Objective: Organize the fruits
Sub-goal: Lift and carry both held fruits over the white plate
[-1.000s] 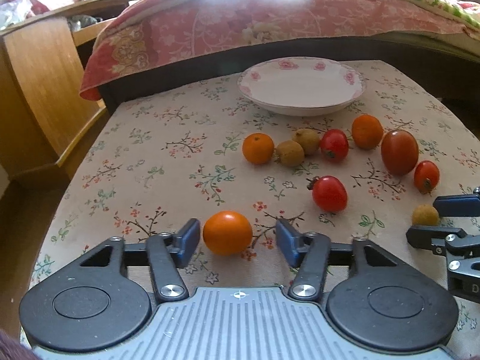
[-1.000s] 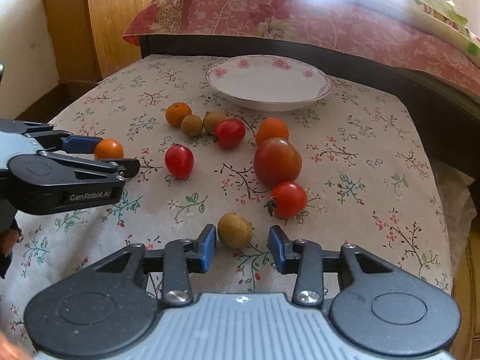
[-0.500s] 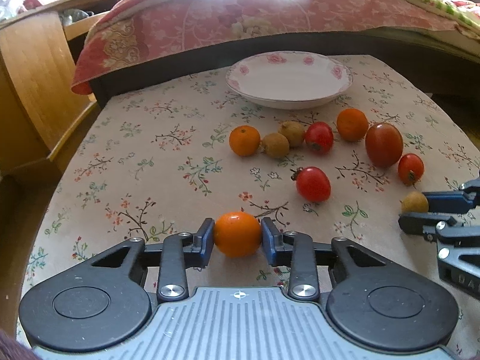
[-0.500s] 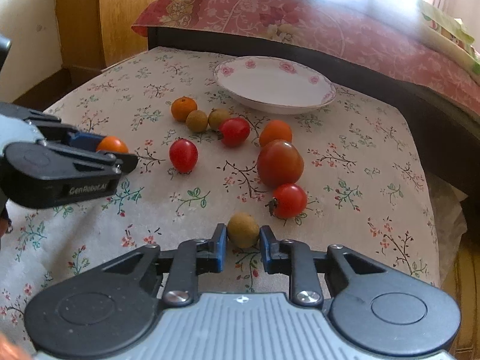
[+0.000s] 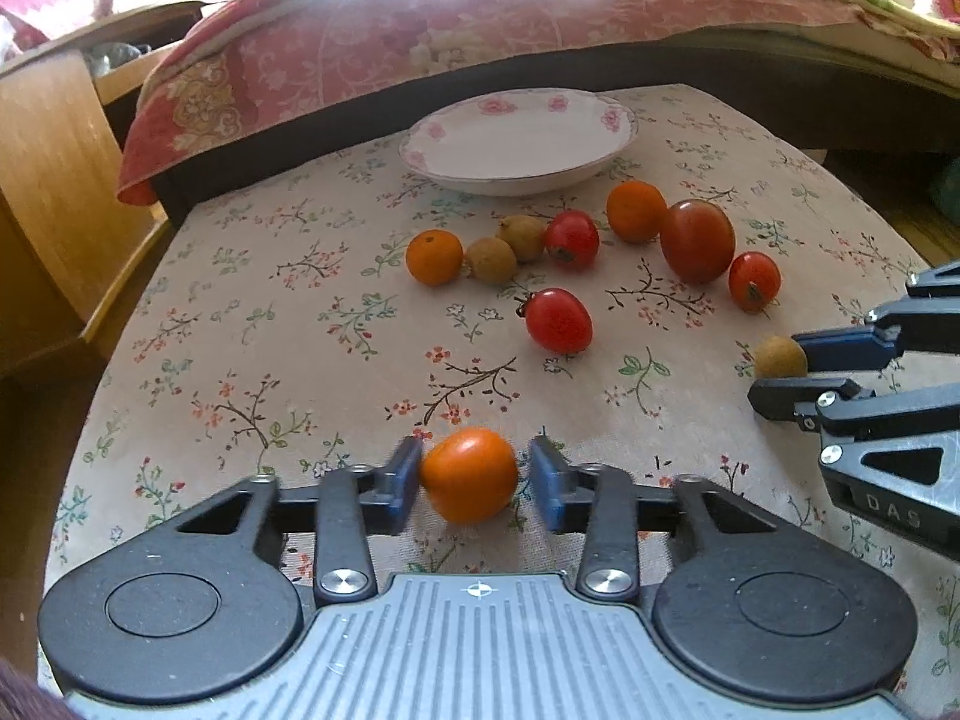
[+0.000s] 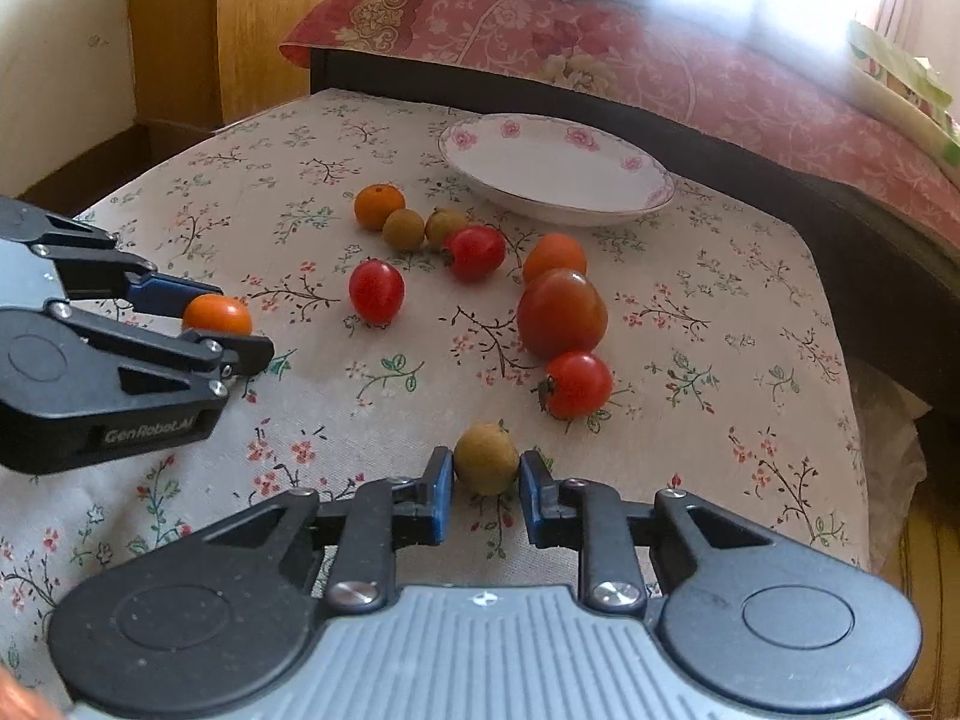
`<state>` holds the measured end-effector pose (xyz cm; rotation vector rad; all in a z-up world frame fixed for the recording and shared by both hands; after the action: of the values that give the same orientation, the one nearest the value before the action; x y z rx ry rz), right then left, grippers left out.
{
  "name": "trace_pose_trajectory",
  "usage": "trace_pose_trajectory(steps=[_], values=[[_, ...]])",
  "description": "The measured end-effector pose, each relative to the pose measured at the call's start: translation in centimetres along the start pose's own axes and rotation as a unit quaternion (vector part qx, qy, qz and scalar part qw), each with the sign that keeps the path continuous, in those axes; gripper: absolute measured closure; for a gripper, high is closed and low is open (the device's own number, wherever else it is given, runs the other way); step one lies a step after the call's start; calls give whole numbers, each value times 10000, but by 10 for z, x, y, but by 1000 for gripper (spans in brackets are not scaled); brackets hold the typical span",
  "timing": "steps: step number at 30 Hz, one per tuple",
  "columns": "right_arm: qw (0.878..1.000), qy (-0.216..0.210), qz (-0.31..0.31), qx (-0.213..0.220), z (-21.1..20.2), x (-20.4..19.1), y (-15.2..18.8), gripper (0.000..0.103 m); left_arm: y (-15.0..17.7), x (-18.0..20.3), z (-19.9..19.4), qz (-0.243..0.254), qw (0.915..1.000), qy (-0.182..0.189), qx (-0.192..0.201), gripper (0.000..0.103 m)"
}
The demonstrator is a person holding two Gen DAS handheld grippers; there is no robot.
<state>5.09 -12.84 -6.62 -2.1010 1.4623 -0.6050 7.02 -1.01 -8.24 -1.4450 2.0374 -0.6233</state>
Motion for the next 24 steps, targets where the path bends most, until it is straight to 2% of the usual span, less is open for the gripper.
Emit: trace_pose_trajectory(steps=[5, 11, 12, 15, 16, 19, 21, 24], values=[[10000, -7, -9, -14, -1, 1, 1, 71, 2, -1, -1, 53, 10000, -53, 28, 27], [9999, -75, 60, -64, 0, 3, 1, 69, 2, 4, -1, 98, 9999, -7, 55, 27], [9999, -93, 91, -78, 0, 4, 1, 69, 2, 4, 0, 58, 10000, 26, 48, 28], [9997, -119, 136, -191, 0, 6, 1, 72, 0, 5, 0, -46, 9997, 235, -54, 40], [9996, -126, 126, -217, -1, 5, 1, 77, -1, 6, 0, -66, 9995, 297, -110, 45], [9995, -91, 24, -297, -2, 1, 0, 77, -2, 11, -3, -20, 9990, 341, -294, 61], [9995, -80, 45, -312, -5, 2, 0, 77, 0, 13, -4, 53, 9988, 376, -325, 62], [9990, -91, 243, -364, -6, 8, 2, 77, 4, 6, -5, -137, 9977, 572, -349, 62]])
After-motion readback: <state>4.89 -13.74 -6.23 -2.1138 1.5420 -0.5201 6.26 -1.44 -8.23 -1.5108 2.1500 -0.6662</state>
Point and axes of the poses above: each gripper's, at about its wrist camera, not at the fingertips, and z roughly the way its jaws point, x to its right, y to its underside, the point moved 8 cm from there along z, roughly the way its jaws point, and after that the axes turned 1 degree about -x, right-handed, at the moved point
